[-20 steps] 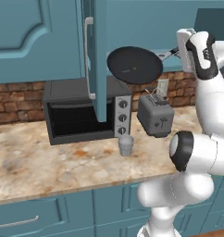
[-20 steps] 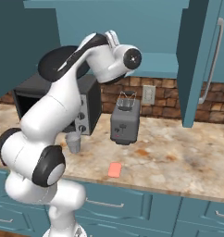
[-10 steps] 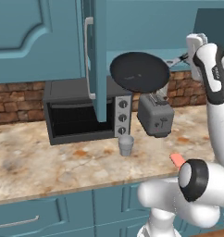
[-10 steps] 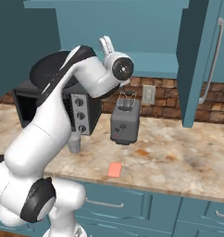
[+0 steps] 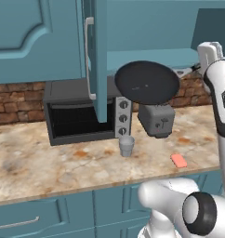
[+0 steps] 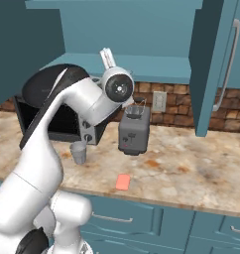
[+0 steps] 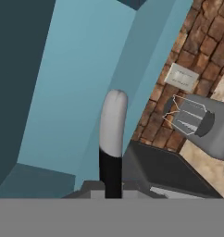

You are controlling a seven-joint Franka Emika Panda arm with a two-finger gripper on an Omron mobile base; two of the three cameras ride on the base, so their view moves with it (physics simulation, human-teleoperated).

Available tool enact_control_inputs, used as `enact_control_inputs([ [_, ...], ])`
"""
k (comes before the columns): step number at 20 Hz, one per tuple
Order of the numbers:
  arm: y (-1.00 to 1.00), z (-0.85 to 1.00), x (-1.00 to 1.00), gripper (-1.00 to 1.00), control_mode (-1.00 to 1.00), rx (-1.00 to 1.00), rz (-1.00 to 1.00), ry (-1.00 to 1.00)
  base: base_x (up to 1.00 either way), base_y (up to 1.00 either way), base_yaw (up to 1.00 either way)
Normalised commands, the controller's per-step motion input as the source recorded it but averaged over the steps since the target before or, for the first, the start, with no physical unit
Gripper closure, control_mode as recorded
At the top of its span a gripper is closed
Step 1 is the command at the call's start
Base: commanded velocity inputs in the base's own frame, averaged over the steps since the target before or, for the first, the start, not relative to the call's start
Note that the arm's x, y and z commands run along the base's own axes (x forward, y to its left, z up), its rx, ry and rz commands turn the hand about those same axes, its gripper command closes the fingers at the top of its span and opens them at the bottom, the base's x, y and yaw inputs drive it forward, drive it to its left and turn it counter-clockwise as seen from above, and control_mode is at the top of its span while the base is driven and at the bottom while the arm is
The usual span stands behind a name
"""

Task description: Pick the pan from the cabinet and place it on the stove. Then turn on the stove burner for the pan.

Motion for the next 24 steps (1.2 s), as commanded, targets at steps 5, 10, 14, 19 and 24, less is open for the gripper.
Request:
enact_control_inputs([
  [5, -0.15, -0.15, -0.86, 1.0, -1.0, 0.02, -0.04, 0.0, 0.0, 0.0, 0.0],
  [10, -0.14, -0.21, -0.84, 1.0, -1.0, 0.01, -0.03, 0.0, 0.0, 0.0, 0.0],
  [14, -0.07, -0.25, -0.7, 1.0, -1.0, 0.0, -0.01, 0.0, 0.0, 0.0, 0.0],
  [19, 0.0, -0.02, -0.07, 1.0, -1.0, 0.0, 0.0, 0.0, 0.0, 0.0, 0.0],
  [24, 0.0, -0.05, -0.14, 1.0, -1.0, 0.0, 0.0, -0.05, 0.0, 0.0, 0.0],
])
